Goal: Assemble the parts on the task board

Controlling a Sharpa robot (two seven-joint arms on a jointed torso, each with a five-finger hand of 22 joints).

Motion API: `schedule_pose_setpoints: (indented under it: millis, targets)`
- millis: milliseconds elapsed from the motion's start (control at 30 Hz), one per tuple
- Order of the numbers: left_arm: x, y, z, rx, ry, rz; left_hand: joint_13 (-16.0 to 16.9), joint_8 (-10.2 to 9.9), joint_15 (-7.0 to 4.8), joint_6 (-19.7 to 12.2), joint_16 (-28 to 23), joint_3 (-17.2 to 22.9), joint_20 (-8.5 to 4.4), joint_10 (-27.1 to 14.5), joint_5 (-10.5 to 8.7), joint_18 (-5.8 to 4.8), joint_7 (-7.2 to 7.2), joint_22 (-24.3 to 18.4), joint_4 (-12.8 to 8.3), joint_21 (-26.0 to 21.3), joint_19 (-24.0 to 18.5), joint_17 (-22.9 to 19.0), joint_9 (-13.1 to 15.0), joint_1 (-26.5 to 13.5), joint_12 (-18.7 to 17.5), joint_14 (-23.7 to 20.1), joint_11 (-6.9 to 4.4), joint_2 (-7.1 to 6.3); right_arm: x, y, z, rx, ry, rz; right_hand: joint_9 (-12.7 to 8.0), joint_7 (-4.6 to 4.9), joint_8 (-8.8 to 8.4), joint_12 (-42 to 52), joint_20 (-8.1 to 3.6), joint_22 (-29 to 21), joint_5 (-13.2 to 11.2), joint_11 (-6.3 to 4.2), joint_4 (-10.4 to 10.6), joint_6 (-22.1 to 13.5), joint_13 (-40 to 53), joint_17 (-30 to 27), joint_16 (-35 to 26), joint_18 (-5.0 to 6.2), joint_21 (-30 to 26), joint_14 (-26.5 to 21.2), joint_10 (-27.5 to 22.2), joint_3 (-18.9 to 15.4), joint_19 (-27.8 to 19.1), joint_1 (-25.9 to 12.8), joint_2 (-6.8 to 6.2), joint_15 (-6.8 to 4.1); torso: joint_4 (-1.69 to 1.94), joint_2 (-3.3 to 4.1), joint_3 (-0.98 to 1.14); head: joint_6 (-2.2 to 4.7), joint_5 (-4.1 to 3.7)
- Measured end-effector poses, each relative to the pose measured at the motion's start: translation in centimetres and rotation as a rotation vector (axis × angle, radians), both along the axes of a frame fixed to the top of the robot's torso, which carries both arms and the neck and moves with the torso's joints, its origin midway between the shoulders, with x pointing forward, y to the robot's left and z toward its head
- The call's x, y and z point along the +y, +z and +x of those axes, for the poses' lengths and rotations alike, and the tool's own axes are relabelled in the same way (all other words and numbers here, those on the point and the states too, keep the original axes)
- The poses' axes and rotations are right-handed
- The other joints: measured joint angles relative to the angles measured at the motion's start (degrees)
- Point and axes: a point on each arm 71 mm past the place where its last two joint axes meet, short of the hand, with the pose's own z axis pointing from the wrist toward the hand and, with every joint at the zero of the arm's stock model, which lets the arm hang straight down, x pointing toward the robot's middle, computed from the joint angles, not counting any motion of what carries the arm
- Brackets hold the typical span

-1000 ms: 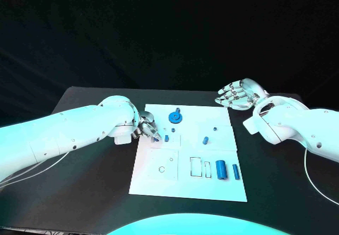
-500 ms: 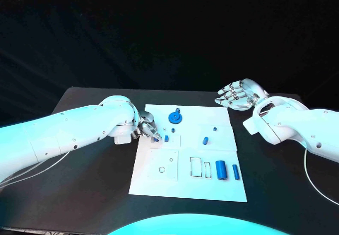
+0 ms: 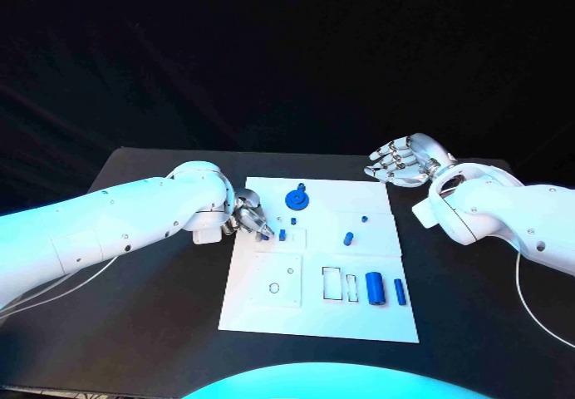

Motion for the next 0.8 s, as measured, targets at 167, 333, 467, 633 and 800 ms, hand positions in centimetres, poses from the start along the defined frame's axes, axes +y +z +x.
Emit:
schedule_pose_setpoints:
  millis: [167, 333, 467, 633, 800]
  targets:
    - [0.09, -0.03, 0.03, 0.005, -0.002, 0.004, 0.04, 0.00, 0.00, 0.00, 0.00, -0.63, 0.00, 0.00, 0.00, 0.00, 0.00, 0.00, 0.32, 0.00, 0.00, 0.00, 0.00, 0.00, 0.00, 0.00, 0.00, 0.00, -0.01, 0.00, 0.00, 0.000, 0.000, 0.000, 0.00, 0.00, 0.00, 0.00, 0.00, 0.00, 0.00, 0.00, 0.00, 0.00, 0.00, 0.00, 0.00, 0.00, 0.00, 0.00, 0.00, 0.00, 0.00, 0.00, 0.00, 0.00, 0.01, 0.00, -0.01, 0.00, -0.01]
    - [0.14, -0.05, 0.03, 0.009, -0.004, 0.007, 0.15, 0.00, 0.00, 0.22, 0.00, -1.35, 0.00, 0.00, 0.00, 0.00, 0.21, 0.06, 0.71, 0.00, 0.00, -0.01, -0.08, 0.00, 0.00, 0.00, 0.00, 0.00, 0.01, -0.01, 0.01, 0.000, 0.000, 0.000, 0.00, 0.00, 0.00, 0.00, 0.00, 0.00, 0.00, 0.00, 0.00, 0.00, 0.00, 0.00, 0.00, 0.00, 0.00, 0.00, 0.00, 0.00, 0.00, 0.00, 0.00, 0.00, 0.04, -0.01, -0.02, -0.01, 0.02]
    - [0.15, -0.06, 0.02, 0.010, -0.005, 0.008, 0.37, 0.01, 0.00, 0.22, 0.00, -2.00, 0.00, 0.00, 0.00, 0.00, 0.21, 0.28, 1.17, 0.00, 0.00, -0.01, -0.08, 0.00, 0.00, 0.00, 0.00, 0.00, 0.03, -0.02, 0.01, 0.000, 0.000, 0.000, 0.00, 0.00, 0.00, 0.00, 0.00, 0.00, 0.00, 0.00, 0.00, 0.00, 0.00, 0.00, 0.00, 0.00, 0.00, 0.00, 0.00, 0.00, 0.00, 0.00, 0.00, 0.00, 0.04, -0.01, -0.02, -0.03, 0.03]
    - [0.18, -0.07, 0.02, 0.011, -0.005, 0.009, 0.76, 0.01, 0.00, 0.48, 0.00, -4.14, -0.03, 0.21, 0.00, 0.00, 0.33, 0.43, 2.72, 0.00, 0.03, -0.01, -0.21, -0.24, 0.29, 0.00, -0.21, -0.24, 0.03, -0.02, 0.02, 0.000, 0.001, 0.000, 0.00, 0.00, 0.00, 0.00, 0.00, 0.01, 0.00, 0.00, 0.00, 0.00, 0.00, 0.00, 0.00, 0.00, 0.00, 0.00, 0.00, 0.00, 0.00, 0.00, 0.00, 0.00, 0.04, -0.01, -0.02, -0.04, 0.08]
    - [0.20, -0.09, 0.02, 0.011, -0.004, 0.009, 1.08, 0.01, 0.00, 0.69, 0.00, -6.48, -0.21, 0.21, 0.00, 0.00, 0.13, 0.71, 4.59, 0.00, 0.21, -0.01, -0.28, -0.69, 0.29, 0.00, -0.21, -0.06, 0.03, -0.02, 0.02, 0.001, 0.001, 0.000, -0.10, 0.00, -0.24, 0.00, 0.00, -0.29, 0.00, 0.00, -0.16, 0.00, 0.00, -0.23, 0.00, 0.00, 0.00, 0.00, 0.00, 0.16, 0.00, 0.00, 0.00, 0.00, 0.02, -0.01, 0.00, 0.02, 0.14]
